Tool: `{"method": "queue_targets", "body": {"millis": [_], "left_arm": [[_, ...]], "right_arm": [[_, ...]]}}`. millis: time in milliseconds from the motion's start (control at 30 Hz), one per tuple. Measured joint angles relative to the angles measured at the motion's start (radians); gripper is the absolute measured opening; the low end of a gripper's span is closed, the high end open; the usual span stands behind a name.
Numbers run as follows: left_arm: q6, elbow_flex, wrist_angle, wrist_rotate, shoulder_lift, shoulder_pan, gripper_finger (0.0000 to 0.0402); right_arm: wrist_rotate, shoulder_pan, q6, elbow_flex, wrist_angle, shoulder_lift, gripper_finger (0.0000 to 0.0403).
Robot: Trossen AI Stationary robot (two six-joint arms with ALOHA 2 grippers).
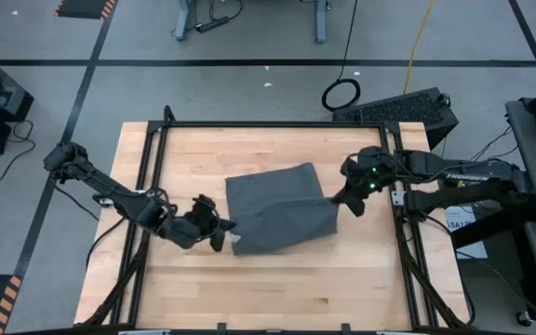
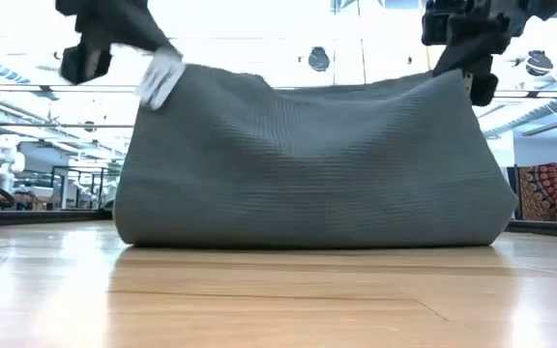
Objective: Roll towel
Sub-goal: Fold the gray towel on the center of table
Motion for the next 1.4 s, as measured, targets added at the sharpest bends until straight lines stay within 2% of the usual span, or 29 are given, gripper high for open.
{"method": "queue_targets", "body": {"millis": [133,233,367,533,667,833,933,1033,1200,1400], "left_arm": [[0.079,0.000,0.260,0.123,-0.005,-0.028,0.0008],[0.079,0.000,0.399,0.140,-0.005,-0.074,0.0008],[0.079,0.021,0.462,0.138,-0.003,-0.137,0.0008],[0.059,0.036,0.456,0.140,-0.001,-0.175,0.0008],[0.054,0.036,0.371,0.101,-0.001,-0.180,0.0008],[0.042,0.036,0.120,-0.001,-0.001,-0.154,0.0008],[-0.023,0.036,-0.062,-0.046,-0.001,-0.133,0.0008],[-0.074,0.034,-0.180,-0.061,0.001,-0.107,0.0008],[-0.087,-0.012,-0.198,-0.061,0.027,-0.067,0.0008],[-0.115,-0.018,-0.155,-0.003,0.115,-0.046,0.0008]], "right_arm": [[-0.248,0.017,0.065,0.000,0.013,-0.012,0.0000],[-0.364,0.068,0.134,0.000,0.026,-0.029,0.0000],[-0.438,0.157,0.231,0.000,0.052,-0.047,0.0000],[-0.435,0.254,0.331,0.000,0.121,-0.062,0.0000],[-0.344,0.285,0.340,0.000,0.154,-0.062,0.0000],[-0.076,0.265,0.194,0.000,0.099,-0.041,0.0000],[0.092,0.230,0.100,0.000,0.053,-0.009,0.0000],[0.186,0.188,0.000,0.000,0.048,0.044,0.0000],[0.256,0.125,-0.086,0.000,0.048,0.168,0.0000],[0.228,0.091,-0.116,0.000,0.038,0.278,0.0000]]}}
